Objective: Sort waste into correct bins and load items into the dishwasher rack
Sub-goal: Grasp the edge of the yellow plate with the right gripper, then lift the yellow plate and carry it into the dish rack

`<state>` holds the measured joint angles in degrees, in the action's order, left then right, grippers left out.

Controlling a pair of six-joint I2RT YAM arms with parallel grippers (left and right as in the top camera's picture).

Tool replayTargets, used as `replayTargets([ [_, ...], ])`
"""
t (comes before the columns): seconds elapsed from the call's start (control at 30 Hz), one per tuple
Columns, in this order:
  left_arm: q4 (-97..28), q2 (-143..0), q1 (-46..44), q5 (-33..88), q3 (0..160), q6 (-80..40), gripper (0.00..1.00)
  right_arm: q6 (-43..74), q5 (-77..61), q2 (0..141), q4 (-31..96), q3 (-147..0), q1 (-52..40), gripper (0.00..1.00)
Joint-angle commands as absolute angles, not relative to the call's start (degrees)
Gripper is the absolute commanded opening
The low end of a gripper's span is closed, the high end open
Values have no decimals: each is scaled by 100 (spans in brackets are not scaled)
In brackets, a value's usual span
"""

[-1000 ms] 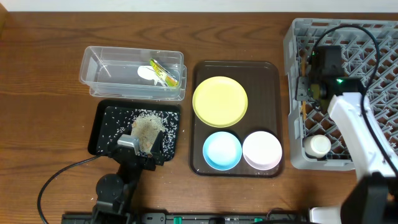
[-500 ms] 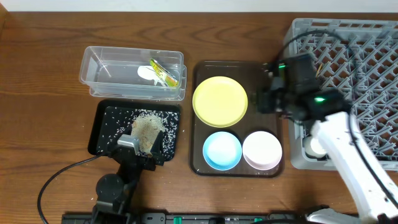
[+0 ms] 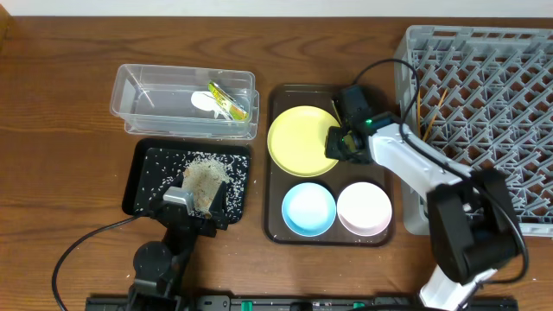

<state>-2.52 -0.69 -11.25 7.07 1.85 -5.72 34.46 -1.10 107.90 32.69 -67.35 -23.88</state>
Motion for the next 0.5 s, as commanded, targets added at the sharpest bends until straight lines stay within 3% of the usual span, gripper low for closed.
replayTargets([
  [0.0,-331,-23,-1094,681,23,-495,93,3638,-69,10991,3197,-6700,-2405,29],
  [0.1,-331,-23,-1094,681,23,-495,93,3629,-45,11032,3214,-6700,-2383,3],
  [0.3,-331,-23,-1094,681,23,-495,93,3203,-23,10460,3518,-6794,-2060,1],
  [0.47,-331,-23,-1094,681,23,-495,93,2383,49,9011,3579,-6814,-1533,1],
])
